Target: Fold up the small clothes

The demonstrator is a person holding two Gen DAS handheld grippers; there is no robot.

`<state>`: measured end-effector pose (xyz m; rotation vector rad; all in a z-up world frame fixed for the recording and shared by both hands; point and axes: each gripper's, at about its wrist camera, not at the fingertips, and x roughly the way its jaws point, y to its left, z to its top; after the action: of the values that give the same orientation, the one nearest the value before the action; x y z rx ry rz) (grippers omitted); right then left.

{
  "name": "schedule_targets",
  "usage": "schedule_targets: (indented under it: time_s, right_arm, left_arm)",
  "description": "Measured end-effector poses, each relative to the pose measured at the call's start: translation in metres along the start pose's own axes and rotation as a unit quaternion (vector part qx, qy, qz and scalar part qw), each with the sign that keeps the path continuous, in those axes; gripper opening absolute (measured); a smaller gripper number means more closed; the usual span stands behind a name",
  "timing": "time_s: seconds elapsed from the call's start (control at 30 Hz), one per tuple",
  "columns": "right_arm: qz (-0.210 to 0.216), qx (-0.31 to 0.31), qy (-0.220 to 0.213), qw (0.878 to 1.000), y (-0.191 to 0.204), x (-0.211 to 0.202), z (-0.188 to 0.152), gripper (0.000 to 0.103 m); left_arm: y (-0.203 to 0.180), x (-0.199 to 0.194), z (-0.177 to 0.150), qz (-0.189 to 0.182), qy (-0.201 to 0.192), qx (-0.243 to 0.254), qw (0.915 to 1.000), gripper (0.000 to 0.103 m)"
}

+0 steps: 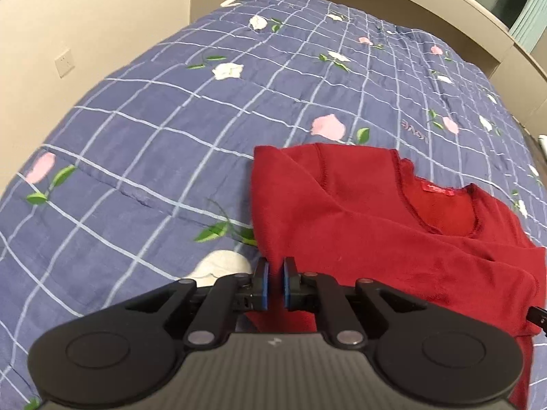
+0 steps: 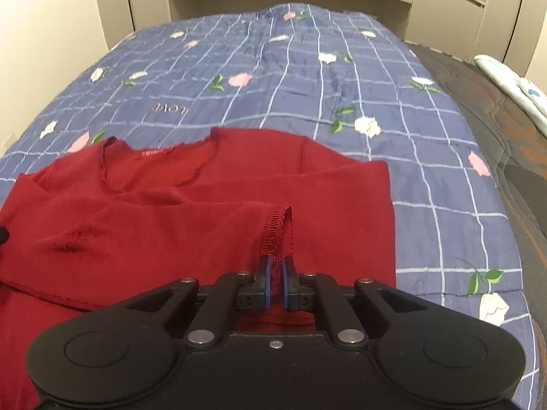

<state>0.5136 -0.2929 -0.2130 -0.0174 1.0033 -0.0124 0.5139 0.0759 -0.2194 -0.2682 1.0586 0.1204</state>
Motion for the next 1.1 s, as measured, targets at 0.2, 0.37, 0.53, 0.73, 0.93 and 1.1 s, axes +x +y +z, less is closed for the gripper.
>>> schedule_targets:
  time_s: [0.2, 0.37, 0.53, 0.73, 0.93, 1.1]
  right_arm:
    - [0.017, 0.015, 0.009, 1.000, -0.004, -0.010, -0.005, 0.060]
    - [0.020, 0.019, 0.016, 0.999, -0.001, -0.019, -0.014, 0.078]
    - [0.018, 0.039, 0.026, 0.999, 0.001, -0.030, -0.028, 0.089]
    - [0.009, 0.039, 0.051, 0.998, 0.001, -0.051, -0.059, 0.094]
    - [-0.018, 0.055, 0.076, 0.995, -0.017, -0.078, -0.097, 0.095]
    - [-0.027, 0.066, 0.085, 0.994, -0.033, -0.102, -0.122, 0.098]
  left_arm:
    - [0.015, -0.003, 0.003, 0.008, 0.003, 0.000, 1.0000, 0.029]
    - [0.025, -0.014, -0.002, -0.029, 0.003, -0.015, 0.9995, 0.058]
    - [0.019, -0.005, -0.015, -0.045, 0.041, 0.012, 0.9981, 0.030]
    - [0.031, -0.007, -0.016, -0.027, 0.028, -0.046, 0.9982, 0.009]
    - [0.035, -0.009, -0.016, -0.021, 0.035, -0.050, 0.9979, 0.016]
    - [0.032, -0.029, -0.024, -0.030, 0.026, -0.042, 0.9983, 0.055]
